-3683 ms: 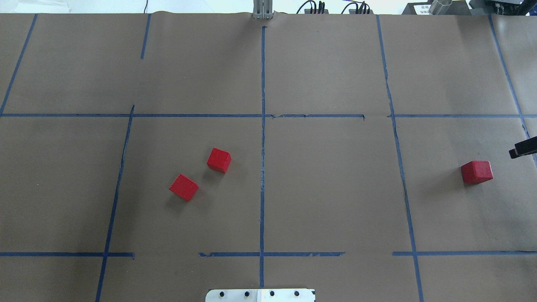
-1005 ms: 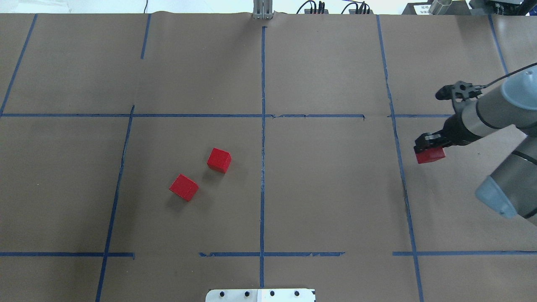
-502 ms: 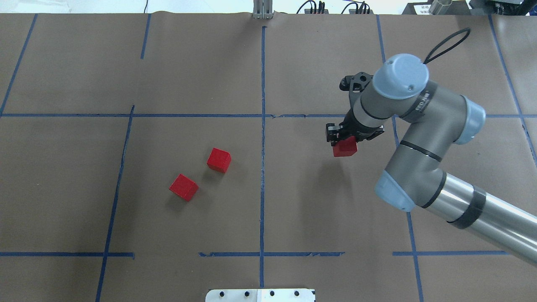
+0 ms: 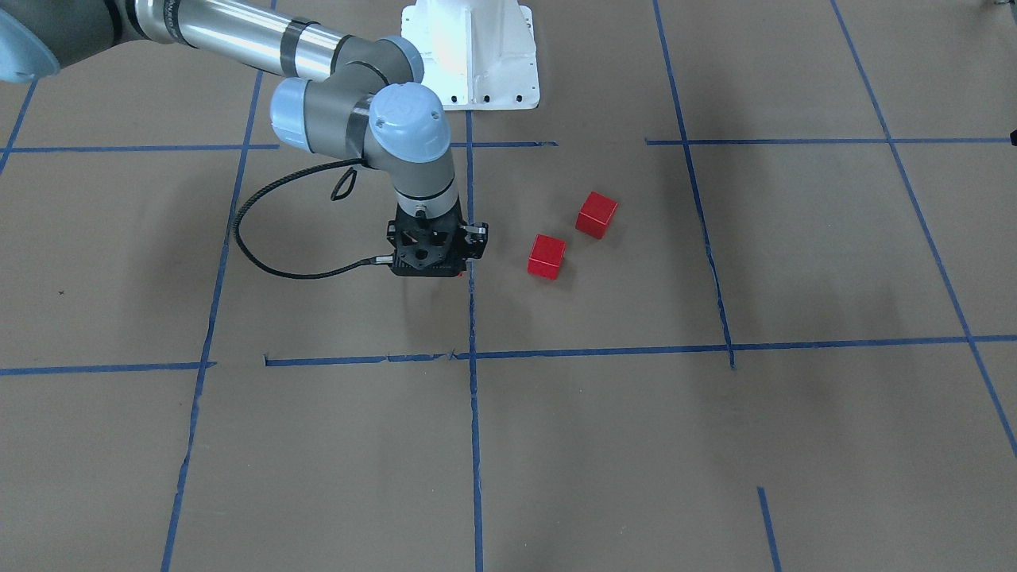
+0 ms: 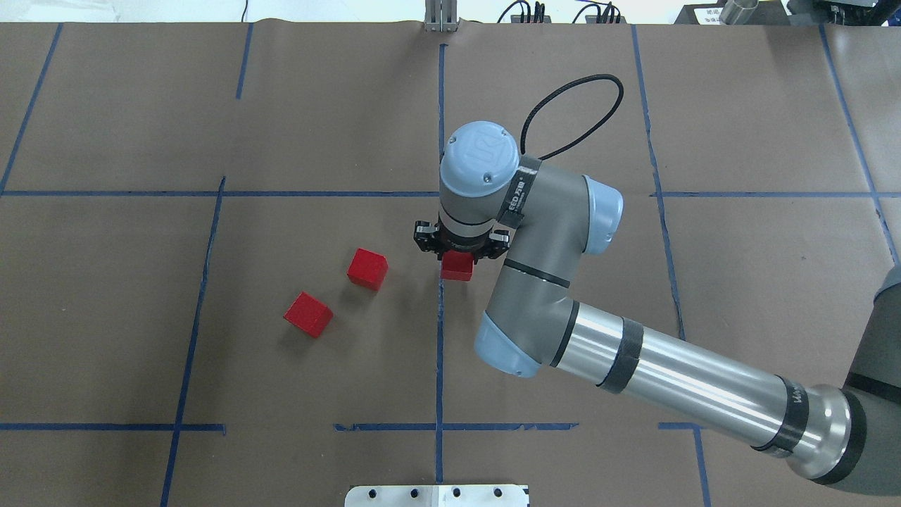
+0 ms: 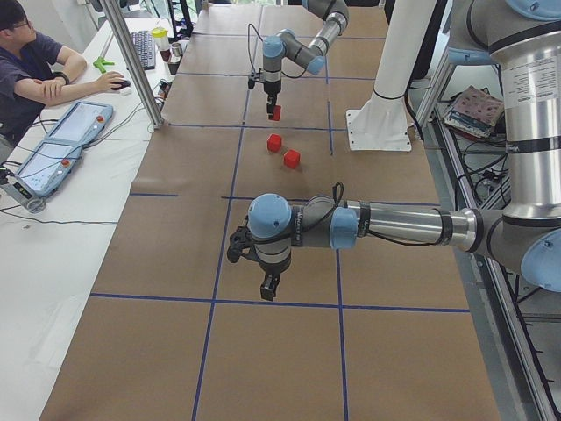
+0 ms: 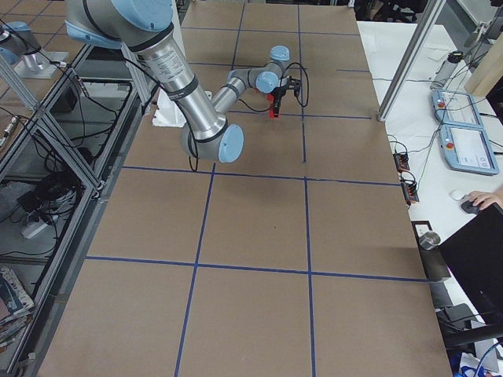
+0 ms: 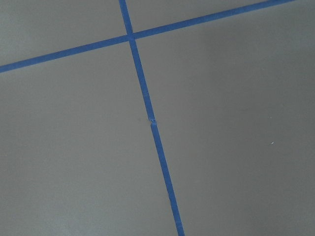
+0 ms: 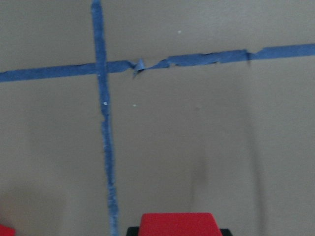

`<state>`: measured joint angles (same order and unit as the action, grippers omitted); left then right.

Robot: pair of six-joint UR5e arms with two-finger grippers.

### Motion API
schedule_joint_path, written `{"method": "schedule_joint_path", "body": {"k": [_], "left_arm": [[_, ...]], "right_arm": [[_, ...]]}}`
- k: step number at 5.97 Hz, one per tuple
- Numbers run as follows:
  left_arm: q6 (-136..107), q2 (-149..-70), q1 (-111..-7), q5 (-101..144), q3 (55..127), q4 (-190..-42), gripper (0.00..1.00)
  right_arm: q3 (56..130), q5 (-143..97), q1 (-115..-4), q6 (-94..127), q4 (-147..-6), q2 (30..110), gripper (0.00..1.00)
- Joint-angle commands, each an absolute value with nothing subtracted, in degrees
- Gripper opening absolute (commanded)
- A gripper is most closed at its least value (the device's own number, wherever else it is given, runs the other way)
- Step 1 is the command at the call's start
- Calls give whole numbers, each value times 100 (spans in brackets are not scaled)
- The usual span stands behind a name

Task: Form red blocks into L shape at center
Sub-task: 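Carry the red cube with the right gripper toward the grid center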

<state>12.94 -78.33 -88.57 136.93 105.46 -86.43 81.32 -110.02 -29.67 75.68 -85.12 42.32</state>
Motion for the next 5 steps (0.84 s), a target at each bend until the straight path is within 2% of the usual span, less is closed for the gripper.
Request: {"method": "schedule_joint_path", "body": {"k": [1,3,5], "left_arm": [[1292,-7840,-8851,13693,10529,-8648,100],[1292,-7840,-8851,13693,10529,-8648,100],[1292,-7831,-8851,13693,10521,-8666,100]], "right_arm": [[7998,-10978,-2717,7813,-8517,4104,6],[7989,-10969,-2672,7805,-8517,4148,9],[7989,-10951,-2646,7787,-8517,4157,40]]}}
